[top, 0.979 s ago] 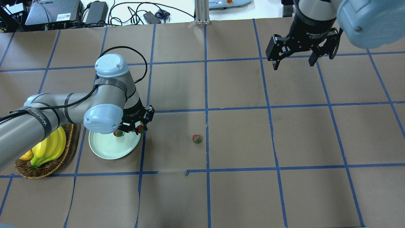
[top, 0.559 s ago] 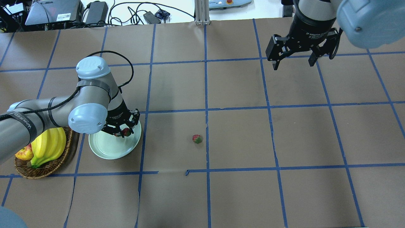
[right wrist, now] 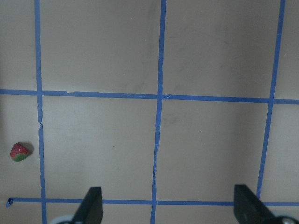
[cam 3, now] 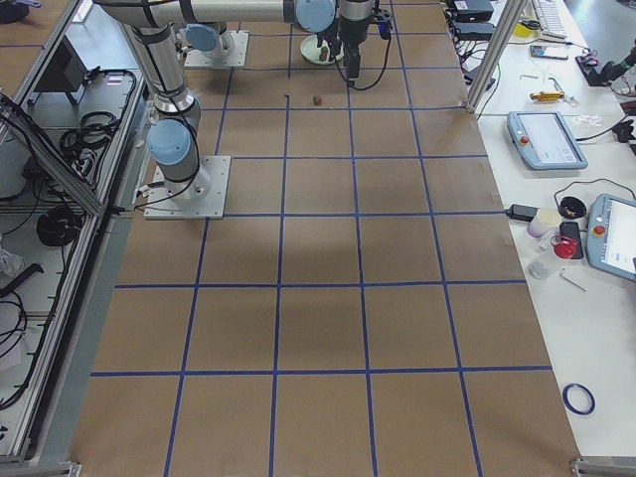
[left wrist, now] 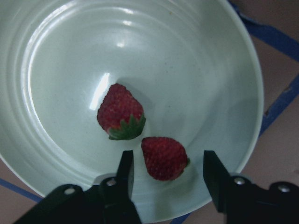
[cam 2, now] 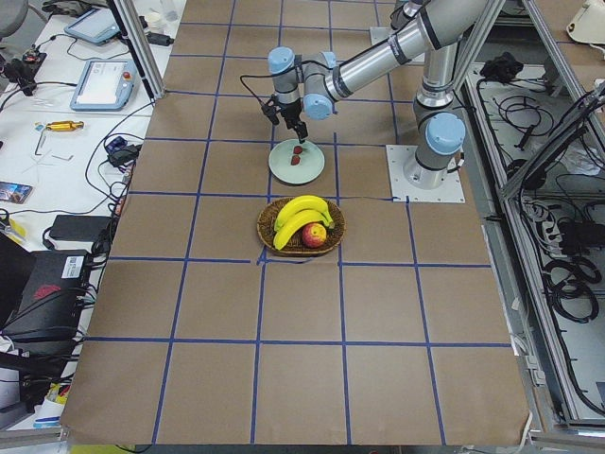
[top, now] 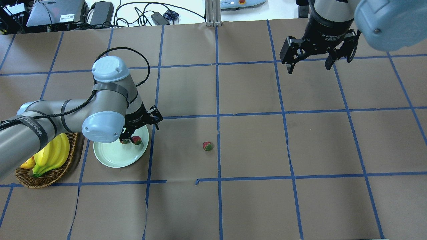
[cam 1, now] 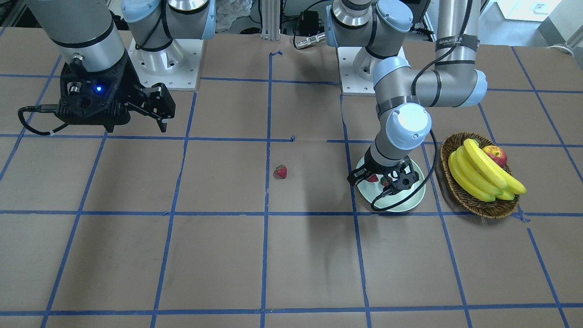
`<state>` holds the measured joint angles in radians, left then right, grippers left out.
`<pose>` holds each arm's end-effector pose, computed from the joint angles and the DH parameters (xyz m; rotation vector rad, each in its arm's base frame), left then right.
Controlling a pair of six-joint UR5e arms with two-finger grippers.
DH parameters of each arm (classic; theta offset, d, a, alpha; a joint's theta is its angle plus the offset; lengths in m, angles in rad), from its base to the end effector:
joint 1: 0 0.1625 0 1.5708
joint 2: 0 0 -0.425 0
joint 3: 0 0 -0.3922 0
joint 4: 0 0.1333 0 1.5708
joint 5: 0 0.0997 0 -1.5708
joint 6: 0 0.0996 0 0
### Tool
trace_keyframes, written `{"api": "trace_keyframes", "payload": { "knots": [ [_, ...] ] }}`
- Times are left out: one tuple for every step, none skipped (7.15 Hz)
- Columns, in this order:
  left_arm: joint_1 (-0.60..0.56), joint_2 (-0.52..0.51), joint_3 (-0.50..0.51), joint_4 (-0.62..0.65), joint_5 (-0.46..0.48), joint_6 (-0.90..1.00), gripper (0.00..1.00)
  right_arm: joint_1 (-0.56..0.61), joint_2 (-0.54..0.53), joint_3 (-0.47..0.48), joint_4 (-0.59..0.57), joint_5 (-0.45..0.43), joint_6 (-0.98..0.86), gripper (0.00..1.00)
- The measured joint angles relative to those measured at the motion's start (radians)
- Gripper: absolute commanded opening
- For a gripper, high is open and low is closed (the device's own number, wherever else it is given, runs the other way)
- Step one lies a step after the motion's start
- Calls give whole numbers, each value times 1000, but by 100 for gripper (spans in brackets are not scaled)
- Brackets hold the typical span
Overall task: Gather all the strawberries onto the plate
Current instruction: 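Place the second strawberry on the plate and release it, then reach the left gripper to the last strawberry and grasp it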
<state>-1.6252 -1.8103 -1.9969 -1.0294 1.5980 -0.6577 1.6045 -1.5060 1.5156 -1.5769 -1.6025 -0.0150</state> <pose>-0.1574 -0.4881 0.2220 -0.9092 2.9307 0.1643 0.1476 -0.5144 0.4829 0.0758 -3.1089 -0.0050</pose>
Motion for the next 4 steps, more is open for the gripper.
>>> {"api": "trace_keyframes", "payload": {
  "knots": [
    [-81, -8, 37, 1, -33, -156, 100, 0, 0, 0, 0, 0, 0, 100],
    [-156, -22, 74, 4, -70, -297, 100, 0, 0, 0, 0, 1, 0, 100],
    [-217, -40, 97, 25, -106, -387, 98, 1, 0, 1, 1, 1, 1, 100],
    [-266, -68, 105, 52, -124, -404, 97, 1, 0, 1, 1, 1, 1, 100]
  ]
}}
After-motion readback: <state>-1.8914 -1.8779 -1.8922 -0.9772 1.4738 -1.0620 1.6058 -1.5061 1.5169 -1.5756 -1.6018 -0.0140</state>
